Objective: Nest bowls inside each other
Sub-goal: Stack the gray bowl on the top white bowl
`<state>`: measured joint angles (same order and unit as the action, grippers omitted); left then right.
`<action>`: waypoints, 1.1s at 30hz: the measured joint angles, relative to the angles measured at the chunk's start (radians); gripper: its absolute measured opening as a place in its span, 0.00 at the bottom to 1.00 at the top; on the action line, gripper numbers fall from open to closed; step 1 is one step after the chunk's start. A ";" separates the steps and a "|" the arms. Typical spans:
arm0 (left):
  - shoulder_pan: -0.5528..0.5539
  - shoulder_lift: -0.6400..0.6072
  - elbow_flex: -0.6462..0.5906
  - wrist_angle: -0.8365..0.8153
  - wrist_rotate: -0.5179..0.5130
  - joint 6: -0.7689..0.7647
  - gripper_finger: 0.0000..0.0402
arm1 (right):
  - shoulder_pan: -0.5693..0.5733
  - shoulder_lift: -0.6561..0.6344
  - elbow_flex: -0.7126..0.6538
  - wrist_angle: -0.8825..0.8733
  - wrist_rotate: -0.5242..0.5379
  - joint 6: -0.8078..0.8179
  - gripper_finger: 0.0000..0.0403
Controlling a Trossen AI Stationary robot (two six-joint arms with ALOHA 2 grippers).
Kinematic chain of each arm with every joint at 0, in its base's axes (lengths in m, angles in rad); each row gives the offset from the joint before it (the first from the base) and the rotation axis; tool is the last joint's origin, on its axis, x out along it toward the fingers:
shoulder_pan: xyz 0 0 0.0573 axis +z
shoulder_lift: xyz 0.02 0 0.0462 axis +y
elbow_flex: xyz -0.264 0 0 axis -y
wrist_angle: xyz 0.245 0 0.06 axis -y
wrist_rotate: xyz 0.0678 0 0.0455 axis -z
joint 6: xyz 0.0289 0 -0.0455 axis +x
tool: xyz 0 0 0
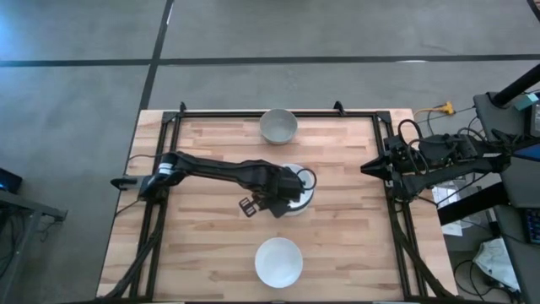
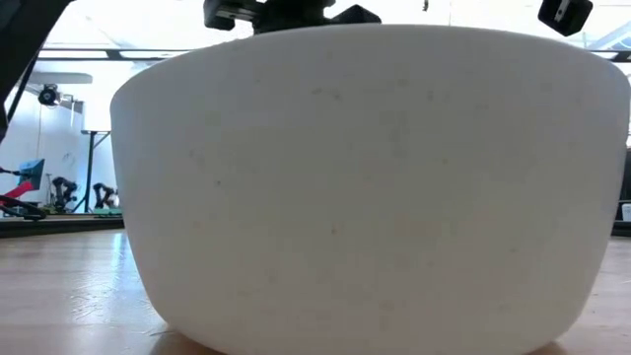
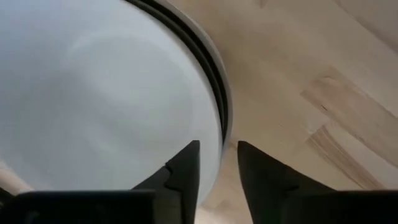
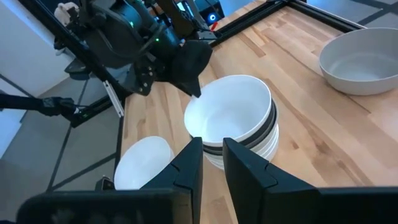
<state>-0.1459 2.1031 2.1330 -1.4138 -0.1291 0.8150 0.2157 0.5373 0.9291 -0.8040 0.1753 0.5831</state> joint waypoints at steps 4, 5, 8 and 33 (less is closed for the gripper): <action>0.000 -0.019 0.000 -0.001 0.000 -0.034 0.27 | 0.000 0.001 0.000 0.000 0.000 0.000 0.15; 0.000 -0.024 0.000 -0.001 0.001 -0.061 0.28 | 0.000 0.001 0.000 0.000 0.000 0.001 0.15; 0.002 -0.045 0.000 -0.013 0.002 -0.160 0.28 | 0.000 0.002 0.000 0.000 0.000 0.012 0.15; 0.042 -0.625 -0.585 0.621 0.014 -0.936 0.28 | -0.057 0.229 -0.115 0.404 -0.104 -0.149 0.15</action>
<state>-0.1040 1.4784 1.5476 -0.7924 -0.1151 -0.1211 0.1583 0.7661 0.8143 -0.4003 0.0716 0.4337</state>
